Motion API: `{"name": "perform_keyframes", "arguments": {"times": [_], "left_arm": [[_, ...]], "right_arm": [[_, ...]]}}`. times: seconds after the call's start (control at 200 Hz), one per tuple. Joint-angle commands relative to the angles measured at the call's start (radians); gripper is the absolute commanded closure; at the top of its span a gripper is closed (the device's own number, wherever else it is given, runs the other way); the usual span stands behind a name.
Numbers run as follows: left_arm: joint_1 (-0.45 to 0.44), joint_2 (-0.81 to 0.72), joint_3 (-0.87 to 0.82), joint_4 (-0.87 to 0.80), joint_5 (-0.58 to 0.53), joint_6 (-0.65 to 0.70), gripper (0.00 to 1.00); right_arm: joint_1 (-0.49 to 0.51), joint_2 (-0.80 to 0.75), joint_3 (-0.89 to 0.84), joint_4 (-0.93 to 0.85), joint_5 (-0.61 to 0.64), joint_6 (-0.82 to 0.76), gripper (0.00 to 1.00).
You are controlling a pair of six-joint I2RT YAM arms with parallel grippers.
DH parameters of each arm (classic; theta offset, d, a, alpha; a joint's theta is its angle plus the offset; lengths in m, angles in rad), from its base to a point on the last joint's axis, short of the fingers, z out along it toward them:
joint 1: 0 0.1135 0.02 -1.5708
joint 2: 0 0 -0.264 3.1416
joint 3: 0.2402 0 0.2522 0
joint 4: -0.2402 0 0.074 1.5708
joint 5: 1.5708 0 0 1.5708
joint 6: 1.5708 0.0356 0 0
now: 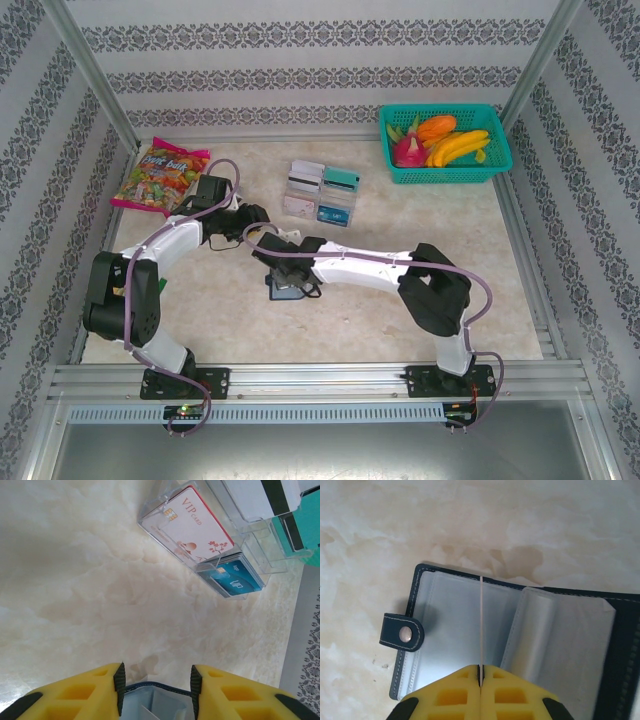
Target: Put the credit cards into the card holder
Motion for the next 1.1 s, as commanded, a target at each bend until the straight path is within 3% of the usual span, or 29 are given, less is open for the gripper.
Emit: {"name": "perform_keyframes", "arguments": {"times": [0.0, 0.21, 0.445, 0.719, 0.899, 1.099], "left_arm": [[-0.003, -0.052, -0.022, 0.004, 0.041, 0.051, 0.60], [-0.046, -0.125, -0.074, -0.059, 0.047, 0.101, 0.67], [-0.150, -0.111, -0.106, -0.157, 0.064, 0.166, 0.68], [-0.230, -0.109, -0.119, -0.219, 0.016, 0.174, 0.68], [-0.244, -0.068, -0.156, -0.214, -0.023, 0.180, 0.68], [-0.242, 0.012, -0.199, -0.172, -0.047, 0.183, 0.75]], "right_arm": [[-0.019, -0.078, -0.041, 0.000, 0.029, 0.000, 1.00], [-0.048, -0.149, -0.167, 0.099, -0.021, 0.002, 1.00], [-0.121, -0.240, -0.377, 0.345, -0.174, -0.006, 1.00], [-0.147, -0.261, -0.454, 0.519, -0.308, -0.042, 1.00], [-0.168, -0.251, -0.491, 0.570, -0.350, -0.024, 1.00], [-0.207, -0.278, -0.552, 0.610, -0.370, -0.001, 1.00]]}}
